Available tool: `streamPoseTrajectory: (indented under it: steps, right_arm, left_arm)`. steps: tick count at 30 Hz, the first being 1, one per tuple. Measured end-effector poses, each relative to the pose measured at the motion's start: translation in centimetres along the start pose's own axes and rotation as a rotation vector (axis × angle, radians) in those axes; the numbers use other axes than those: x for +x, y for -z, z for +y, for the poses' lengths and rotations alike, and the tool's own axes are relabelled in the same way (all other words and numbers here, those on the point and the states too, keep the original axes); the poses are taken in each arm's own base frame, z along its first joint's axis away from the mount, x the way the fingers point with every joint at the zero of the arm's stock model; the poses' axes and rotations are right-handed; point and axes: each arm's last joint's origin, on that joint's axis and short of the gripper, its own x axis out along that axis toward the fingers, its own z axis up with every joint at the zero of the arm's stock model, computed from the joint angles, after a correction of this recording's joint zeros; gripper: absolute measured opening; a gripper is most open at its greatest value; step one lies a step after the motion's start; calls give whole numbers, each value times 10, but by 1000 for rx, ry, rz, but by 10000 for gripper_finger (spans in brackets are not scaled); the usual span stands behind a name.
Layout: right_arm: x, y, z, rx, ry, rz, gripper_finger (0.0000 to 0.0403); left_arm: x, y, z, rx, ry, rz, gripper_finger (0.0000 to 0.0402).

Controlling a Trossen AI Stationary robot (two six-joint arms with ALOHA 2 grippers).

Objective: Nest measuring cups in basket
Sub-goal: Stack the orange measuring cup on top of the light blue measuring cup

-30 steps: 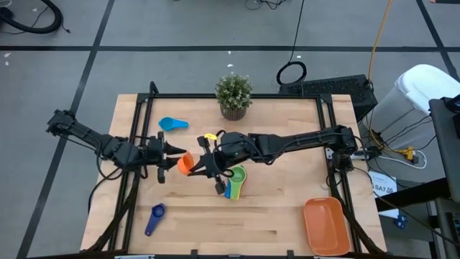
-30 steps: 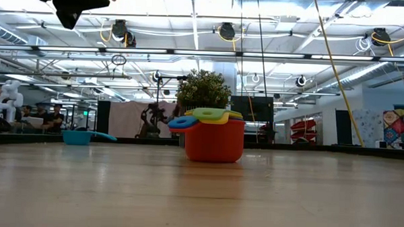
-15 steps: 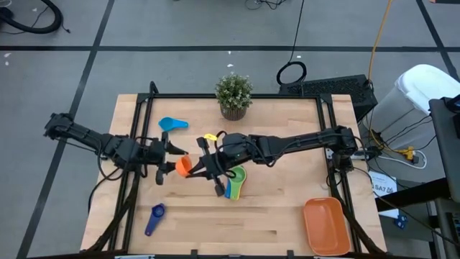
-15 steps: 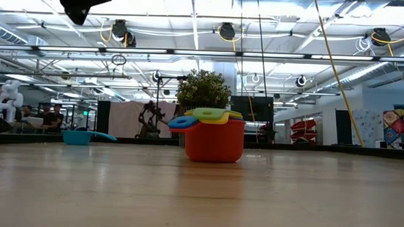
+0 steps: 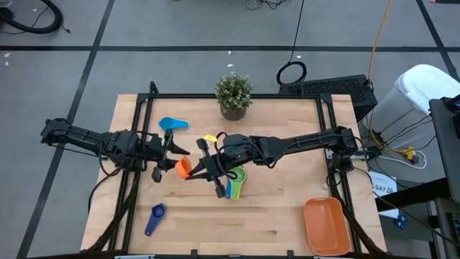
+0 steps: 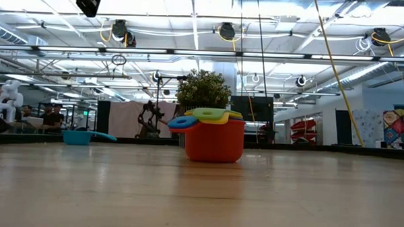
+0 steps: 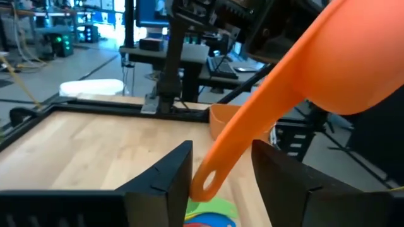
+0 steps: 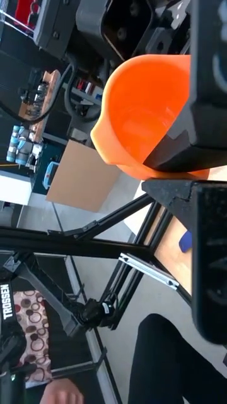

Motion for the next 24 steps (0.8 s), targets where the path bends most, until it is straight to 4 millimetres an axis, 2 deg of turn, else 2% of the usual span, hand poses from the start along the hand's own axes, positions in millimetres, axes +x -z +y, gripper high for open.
streamPoseTrajectory:
  steps: [5, 12, 17, 24]
  right_arm:
    - [1, 0, 0, -4, -9, -7, 0]
    - [1, 1, 0, 1, -14, 0, 0]
    - [1, 2, -2, 22, -4, -1, 2]
    - [1, 6, -5, 43, 32, 30, 34]
  left_arm:
    - [5, 0, -2, 11, 65, -1, 114]
    - [13, 6, -2, 20, 89, 44, 15]
    - [13, 7, -2, 12, 79, 48, 16]
    - [13, 15, 0, -15, 14, 123, 7]
